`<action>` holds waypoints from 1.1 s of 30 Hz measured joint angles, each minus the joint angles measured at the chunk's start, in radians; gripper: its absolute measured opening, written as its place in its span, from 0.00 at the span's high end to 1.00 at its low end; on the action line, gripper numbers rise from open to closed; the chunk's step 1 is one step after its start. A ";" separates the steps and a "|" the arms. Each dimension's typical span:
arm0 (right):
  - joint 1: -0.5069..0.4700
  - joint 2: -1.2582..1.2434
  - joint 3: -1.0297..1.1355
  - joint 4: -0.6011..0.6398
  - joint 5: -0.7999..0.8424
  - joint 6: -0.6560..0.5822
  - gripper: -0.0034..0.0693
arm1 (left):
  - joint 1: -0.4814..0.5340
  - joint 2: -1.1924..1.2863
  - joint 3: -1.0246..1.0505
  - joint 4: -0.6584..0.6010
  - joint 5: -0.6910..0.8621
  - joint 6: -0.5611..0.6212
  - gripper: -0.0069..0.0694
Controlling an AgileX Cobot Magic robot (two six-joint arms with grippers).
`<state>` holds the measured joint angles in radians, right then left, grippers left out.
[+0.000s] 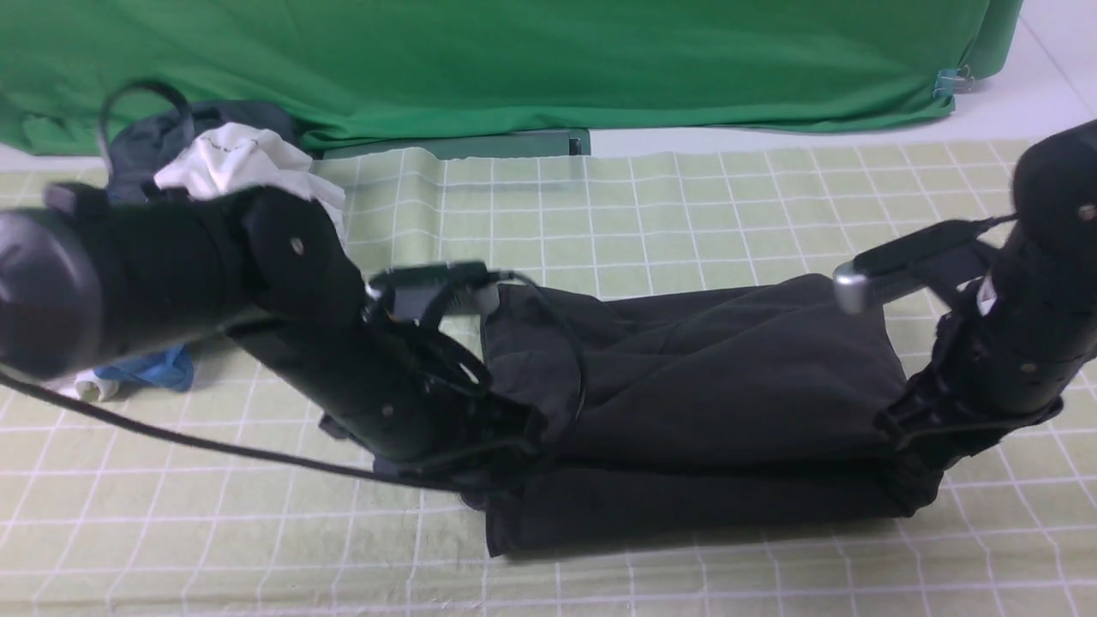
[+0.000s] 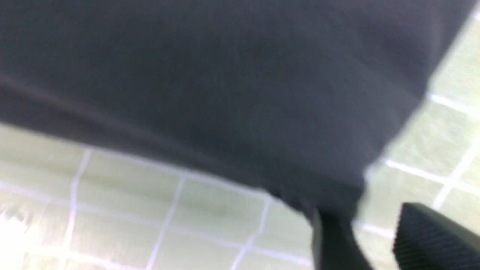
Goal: Fold a long-sleeved shirt over a green coffee tablecloth.
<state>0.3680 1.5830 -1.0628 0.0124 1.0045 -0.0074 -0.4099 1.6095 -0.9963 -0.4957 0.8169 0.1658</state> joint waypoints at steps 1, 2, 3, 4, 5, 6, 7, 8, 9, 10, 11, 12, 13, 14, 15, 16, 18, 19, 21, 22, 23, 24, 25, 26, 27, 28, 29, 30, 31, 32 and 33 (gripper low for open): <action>0.000 -0.045 0.000 0.000 0.022 -0.003 0.72 | 0.000 -0.021 -0.028 0.026 0.022 -0.020 0.45; 0.000 -0.088 0.000 0.000 0.044 -0.013 0.74 | 0.000 -0.042 -0.050 0.049 0.048 -0.037 0.43; 0.000 -0.126 0.000 0.000 0.063 -0.018 0.76 | 0.000 -0.058 -0.067 0.065 0.067 -0.047 0.42; 0.000 -0.159 0.000 0.000 0.078 -0.021 0.76 | 0.000 -0.074 -0.079 0.076 0.080 -0.058 0.41; 0.000 -0.201 0.000 0.000 0.098 -0.023 0.77 | 0.000 -0.086 -0.090 0.081 0.094 -0.062 0.41; 0.000 -0.245 0.000 0.000 0.119 -0.025 0.77 | 0.000 -0.105 -0.098 0.085 0.102 -0.067 0.41; 0.000 -0.281 0.000 0.000 0.137 -0.026 0.77 | 0.000 -0.114 -0.102 0.086 0.102 -0.076 0.40; 0.000 -0.339 0.000 0.000 0.162 -0.027 0.78 | 0.000 -0.129 -0.105 0.088 0.103 -0.083 0.40; 0.000 -0.389 0.000 0.000 0.178 -0.030 0.78 | 0.000 -0.140 -0.106 0.090 0.103 -0.086 0.40; 0.000 -0.441 0.000 0.000 0.187 -0.035 0.78 | 0.000 -0.150 -0.107 0.092 0.103 -0.086 0.40; 0.000 -0.452 0.000 0.000 0.189 -0.037 0.79 | 0.000 -0.151 -0.107 0.092 0.103 -0.086 0.40; 0.000 -0.545 0.000 0.000 0.192 -0.050 0.82 | 0.000 -0.159 -0.108 0.094 0.103 -0.089 0.40; 0.000 -0.569 0.000 0.000 0.192 -0.052 0.82 | 0.000 -0.160 -0.108 0.094 0.103 -0.089 0.40; 0.000 -0.656 0.000 0.000 0.196 -0.056 0.88 | 0.000 -0.162 -0.108 0.094 0.104 -0.089 0.40; 0.000 -0.731 0.000 0.000 0.196 -0.055 0.92 | 0.000 -0.162 -0.108 0.094 0.105 -0.089 0.40; 0.000 -0.744 0.000 0.000 0.197 -0.055 0.92 | 0.000 -0.162 -0.108 0.094 0.105 -0.089 0.40; 0.000 -0.914 0.006 0.000 0.188 -0.055 0.96 | 0.000 -0.162 -0.108 0.094 0.103 -0.089 0.40; 0.000 -0.968 0.014 0.000 0.177 -0.055 0.96 | 0.000 -0.162 -0.108 0.094 0.100 -0.089 0.40; 0.000 -1.048 0.032 0.000 0.149 -0.055 0.96 | 0.000 -0.162 -0.108 0.095 0.096 -0.089 0.40; 0.000 -1.159 0.079 0.000 0.089 -0.055 0.96 | 0.000 -0.162 -0.108 0.095 0.090 -0.090 0.40; 0.000 -1.171 0.086 0.000 0.081 -0.055 0.96 | 0.000 -0.162 -0.108 0.095 0.090 -0.090 0.40; 0.000 -1.236 0.133 0.001 0.023 -0.055 0.96 | 0.000 -0.162 -0.108 0.095 0.089 -0.090 0.40; 0.000 -1.302 0.201 0.002 -0.056 -0.055 0.96 | 0.000 -0.162 -0.108 0.095 0.088 -0.090 0.41; 0.000 -1.341 0.255 0.003 -0.119 -0.055 0.96 | 0.000 -0.162 -0.108 0.095 0.086 -0.090 0.43; 0.000 -1.354 0.277 0.003 -0.145 -0.056 0.96 | 0.000 -0.162 -0.108 0.095 0.086 -0.090 0.44; 0.000 -1.392 0.367 0.007 -0.253 -0.057 0.96 | 0.000 -0.162 -0.108 0.095 0.083 -0.090 0.47; 0.000 -1.403 0.409 0.008 -0.308 -0.057 0.96 | 0.000 -0.162 -0.108 0.095 0.082 -0.090 0.49; 0.000 -1.407 0.449 0.009 -0.349 -0.057 0.96 | 0.000 -0.162 -0.108 0.096 0.079 -0.090 0.51; 0.000 -1.408 0.494 0.011 -0.432 -0.057 0.96 | 0.000 -0.162 -0.108 0.099 0.074 -0.089 0.55; 0.000 -1.407 0.518 0.012 -0.470 -0.057 0.96 | 0.000 -0.162 -0.108 0.102 0.072 -0.087 0.58; 0.000 -1.406 0.567 0.014 -0.556 -0.057 0.96 | 0.000 -0.162 -0.108 0.103 0.070 -0.076 0.64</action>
<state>0.3680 0.1772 -0.4961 0.0268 0.4483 -0.0644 -0.4099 1.4479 -1.1039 -0.3925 0.8871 0.0899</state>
